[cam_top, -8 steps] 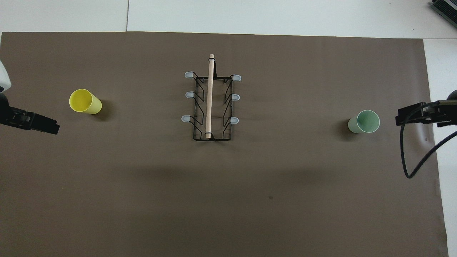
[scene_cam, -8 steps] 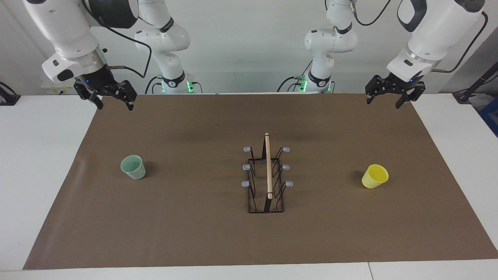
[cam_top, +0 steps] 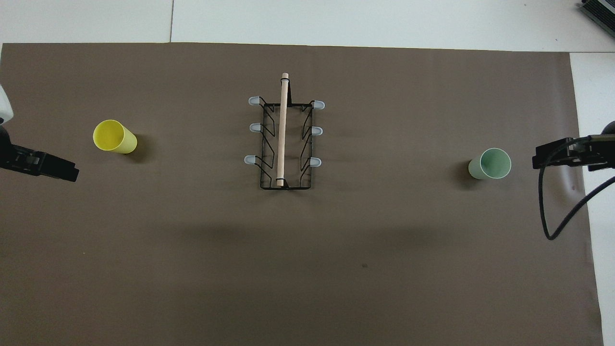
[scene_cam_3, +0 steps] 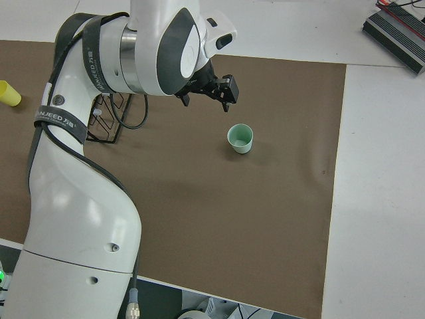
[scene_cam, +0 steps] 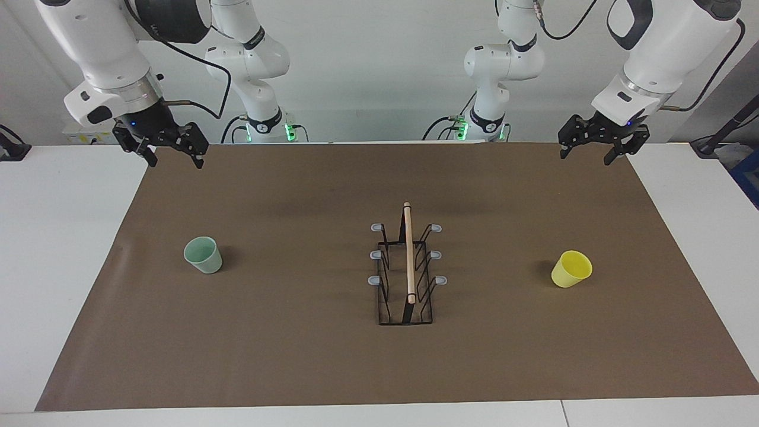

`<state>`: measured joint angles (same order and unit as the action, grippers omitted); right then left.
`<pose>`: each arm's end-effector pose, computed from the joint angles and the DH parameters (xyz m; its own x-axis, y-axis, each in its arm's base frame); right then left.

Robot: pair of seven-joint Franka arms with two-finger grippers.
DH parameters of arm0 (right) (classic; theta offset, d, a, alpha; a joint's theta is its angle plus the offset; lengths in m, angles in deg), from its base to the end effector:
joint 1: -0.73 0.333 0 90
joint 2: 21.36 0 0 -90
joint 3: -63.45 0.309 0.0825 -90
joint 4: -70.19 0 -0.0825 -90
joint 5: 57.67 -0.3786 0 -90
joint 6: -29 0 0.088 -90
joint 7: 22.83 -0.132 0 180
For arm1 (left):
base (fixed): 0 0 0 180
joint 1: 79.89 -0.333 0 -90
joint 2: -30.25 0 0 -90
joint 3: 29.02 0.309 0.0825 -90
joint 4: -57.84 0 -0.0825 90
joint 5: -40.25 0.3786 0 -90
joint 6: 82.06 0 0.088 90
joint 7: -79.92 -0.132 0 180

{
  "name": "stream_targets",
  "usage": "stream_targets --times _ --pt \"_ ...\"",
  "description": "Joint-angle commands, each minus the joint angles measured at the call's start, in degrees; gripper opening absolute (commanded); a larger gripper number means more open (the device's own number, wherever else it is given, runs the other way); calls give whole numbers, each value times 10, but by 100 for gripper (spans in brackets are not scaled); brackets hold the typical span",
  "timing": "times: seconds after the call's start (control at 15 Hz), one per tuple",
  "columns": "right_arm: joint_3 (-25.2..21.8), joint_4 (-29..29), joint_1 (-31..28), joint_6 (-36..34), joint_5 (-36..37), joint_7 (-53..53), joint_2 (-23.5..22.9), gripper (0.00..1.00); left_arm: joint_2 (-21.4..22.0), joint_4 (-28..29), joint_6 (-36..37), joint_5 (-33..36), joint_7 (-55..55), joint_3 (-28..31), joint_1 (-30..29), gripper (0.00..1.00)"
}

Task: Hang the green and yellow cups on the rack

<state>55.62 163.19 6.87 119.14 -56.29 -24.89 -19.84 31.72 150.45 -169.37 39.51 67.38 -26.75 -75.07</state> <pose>0.5395 -0.0200 0.5826 0.9976 -0.0652 -0.0229 -0.0647 -0.9977 0.0213 0.5331 -0.0253 0.5814 0.9634 -0.2609 -0.0622 -0.2596 -0.9653 0.0281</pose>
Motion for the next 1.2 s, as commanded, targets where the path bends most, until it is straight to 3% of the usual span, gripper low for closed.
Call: stream_targets --times 0.0,0.27,0.6,0.87,1.0,1.13 --pt "-8 2 -2 -5 -8 5 2 100 12 14 -12 4 9 0 -5 100" --pt "-11 4 -14 -14 -8 37 2 100 -1 15 -21 -2 37 0 -8 100" --pt "-9 37 -7 -8 -8 31 18 100 -90 -33 -53 -66 129 5 -47 98" --pt "-4 54 -1 41 -9 0 20 100 -161 -88 -94 -91 217 5 -76 98" --pt "-4 20 10 33 -9 1 -12 100 -180 -89 -128 -137 274 5 -101 100" --pt "-3 -48 2 22 -19 2 -75 100 -209 -104 -155 -149 357 7 -104 100"
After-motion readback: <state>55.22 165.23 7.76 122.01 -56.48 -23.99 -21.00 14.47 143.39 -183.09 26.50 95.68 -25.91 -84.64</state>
